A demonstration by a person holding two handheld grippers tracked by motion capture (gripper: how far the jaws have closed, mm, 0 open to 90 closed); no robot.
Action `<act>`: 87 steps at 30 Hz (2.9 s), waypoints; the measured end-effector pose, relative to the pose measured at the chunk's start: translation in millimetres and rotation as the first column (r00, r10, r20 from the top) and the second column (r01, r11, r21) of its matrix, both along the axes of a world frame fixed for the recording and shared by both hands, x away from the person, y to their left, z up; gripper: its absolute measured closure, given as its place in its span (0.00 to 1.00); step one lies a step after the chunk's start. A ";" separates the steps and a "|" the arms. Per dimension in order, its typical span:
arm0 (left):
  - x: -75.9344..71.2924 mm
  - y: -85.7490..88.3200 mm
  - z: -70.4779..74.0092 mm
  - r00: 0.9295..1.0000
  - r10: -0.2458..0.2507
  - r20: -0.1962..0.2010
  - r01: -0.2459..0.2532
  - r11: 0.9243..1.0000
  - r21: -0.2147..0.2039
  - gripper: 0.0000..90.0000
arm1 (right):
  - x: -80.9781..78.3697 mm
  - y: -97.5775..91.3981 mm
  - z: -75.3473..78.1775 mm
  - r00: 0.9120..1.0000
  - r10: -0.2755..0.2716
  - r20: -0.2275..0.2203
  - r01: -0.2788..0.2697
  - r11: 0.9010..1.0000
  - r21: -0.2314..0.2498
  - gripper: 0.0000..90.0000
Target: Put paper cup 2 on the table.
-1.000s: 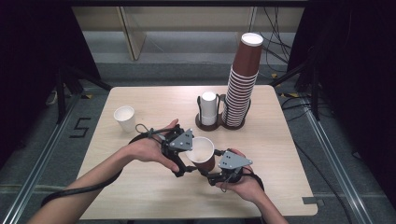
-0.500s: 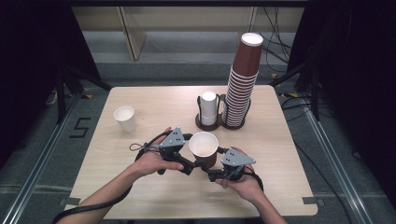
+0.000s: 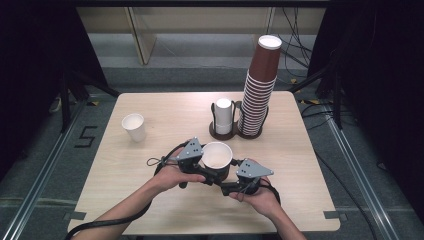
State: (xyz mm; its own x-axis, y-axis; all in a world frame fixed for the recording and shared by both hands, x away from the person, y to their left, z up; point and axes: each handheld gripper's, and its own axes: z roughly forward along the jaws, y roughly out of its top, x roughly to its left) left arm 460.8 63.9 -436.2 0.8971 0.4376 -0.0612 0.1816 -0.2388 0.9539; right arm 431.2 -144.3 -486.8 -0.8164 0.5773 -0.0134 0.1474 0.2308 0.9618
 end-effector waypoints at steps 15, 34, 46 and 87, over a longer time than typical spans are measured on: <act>-3.8 6.7 6.2 0.989 0.110 0.098 -0.110 0.994 -0.009 0.12 | 4.2 -10.2 -2.5 0.998 -0.052 -0.027 0.051 0.997 -0.051 0.03; -19.1 53.7 4.4 0.938 0.329 0.107 -0.327 0.944 -0.032 0.12 | 12.9 -73.5 3.4 0.922 -0.383 -0.053 0.384 0.923 0.019 0.10; -24.8 100.4 -0.5 0.876 0.470 0.104 -0.470 0.882 -0.032 0.12 | 14.9 -79.9 -2.3 0.876 -0.478 -0.064 0.479 0.878 0.009 0.13; 2.7 179.3 -15.9 0.631 0.770 0.096 -0.773 0.634 0.002 0.13 | 16.9 -84.3 -1.7 0.878 -0.477 -0.045 0.477 0.879 0.004 0.15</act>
